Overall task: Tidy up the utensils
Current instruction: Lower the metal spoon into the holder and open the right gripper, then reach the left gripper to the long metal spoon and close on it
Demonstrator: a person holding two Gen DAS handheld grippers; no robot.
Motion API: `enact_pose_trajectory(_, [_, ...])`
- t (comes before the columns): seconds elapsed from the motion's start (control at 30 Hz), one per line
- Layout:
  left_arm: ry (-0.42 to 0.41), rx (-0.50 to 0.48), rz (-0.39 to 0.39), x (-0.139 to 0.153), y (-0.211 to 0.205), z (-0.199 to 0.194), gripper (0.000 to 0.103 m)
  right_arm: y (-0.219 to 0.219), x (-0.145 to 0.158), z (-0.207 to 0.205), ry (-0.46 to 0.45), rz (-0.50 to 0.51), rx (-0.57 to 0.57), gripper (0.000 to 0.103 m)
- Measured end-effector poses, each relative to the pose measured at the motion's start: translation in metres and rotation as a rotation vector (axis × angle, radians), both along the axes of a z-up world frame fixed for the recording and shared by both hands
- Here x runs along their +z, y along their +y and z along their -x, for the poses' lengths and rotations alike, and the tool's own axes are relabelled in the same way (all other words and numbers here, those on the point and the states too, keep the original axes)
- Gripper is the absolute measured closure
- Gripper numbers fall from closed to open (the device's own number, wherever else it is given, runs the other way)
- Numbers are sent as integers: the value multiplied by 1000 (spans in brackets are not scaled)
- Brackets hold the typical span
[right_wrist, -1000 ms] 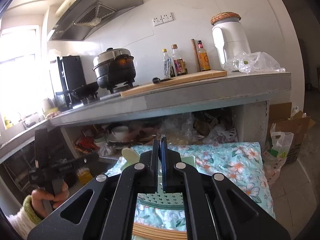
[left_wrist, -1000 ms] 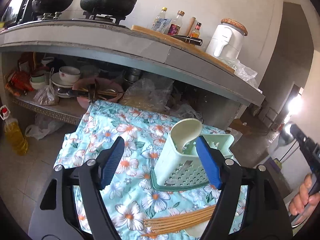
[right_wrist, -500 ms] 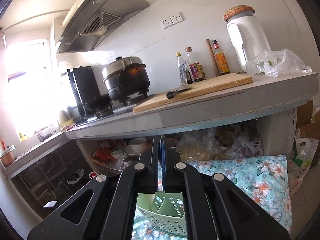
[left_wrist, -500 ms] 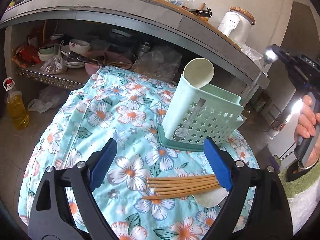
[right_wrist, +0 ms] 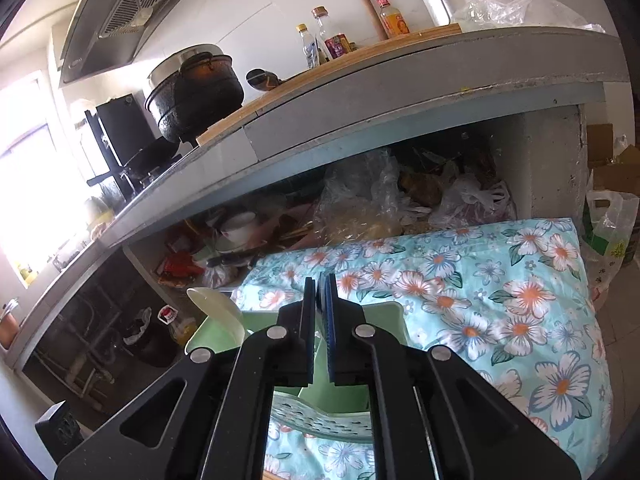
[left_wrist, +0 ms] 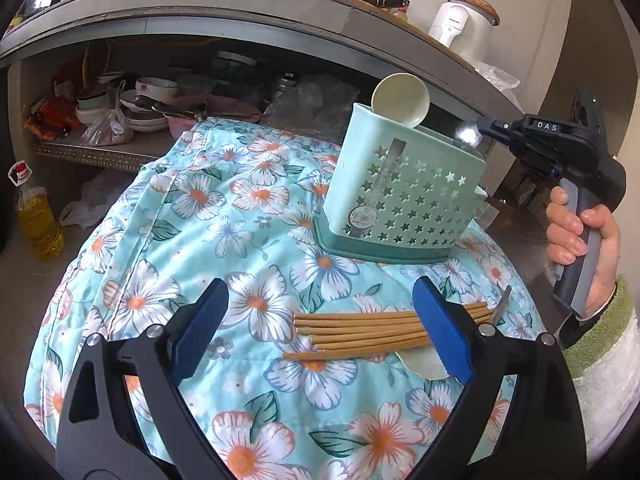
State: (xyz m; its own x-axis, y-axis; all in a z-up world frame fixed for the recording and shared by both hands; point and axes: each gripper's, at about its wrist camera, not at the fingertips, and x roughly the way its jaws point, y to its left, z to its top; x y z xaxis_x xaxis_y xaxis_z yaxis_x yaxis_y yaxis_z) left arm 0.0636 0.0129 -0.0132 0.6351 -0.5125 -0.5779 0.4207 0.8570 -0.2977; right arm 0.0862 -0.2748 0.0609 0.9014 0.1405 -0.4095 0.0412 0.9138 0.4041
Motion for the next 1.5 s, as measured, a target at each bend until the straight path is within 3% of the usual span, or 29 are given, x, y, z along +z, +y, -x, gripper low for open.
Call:
enact_pose_trajectory(0.1, [-1, -10, -11, 0, -3, 3, 14, -2, 8, 10, -23, 13, -20, 96])
enact_pose_trajectory(0.23, [4, -14, -5, 0, -4, 4, 14, -2, 24, 26, -81, 39, -47, 77])
enact_pose_trajectory(0.5, [68, -72, -18, -5, -10, 6, 11, -4, 38, 70, -132, 76, -84, 63])
enact_pose_trajectory(0.77, [139, -134, 23, -14, -13, 6, 8, 8, -9, 111, 36, 129, -86, 55])
enact_pose_trajectory(0.9, [183, -146, 61, -18, -12, 6, 8, 14, -44, 131, 140, 97, -85, 55])
enact_pose_trajectory(1.03, [173, -144, 77, -16, -11, 9, 8, 19, -73, 151, 210, 33, -74, 55])
enact_pose_trajectory(1.2, [164, -166, 31, -19, -16, 14, 8, 36, -96, 172, 273, -23, 0, 55])
enact_pose_trajectory(1.3, [156, -180, 9, -21, -20, 19, 8, 52, -104, 181, 306, 49, 12, 55])
enact_pose_trajectory(1.5, [163, -337, 36, -24, -45, 51, 9, 48, -110, 187, 312, 55, -25, 55])
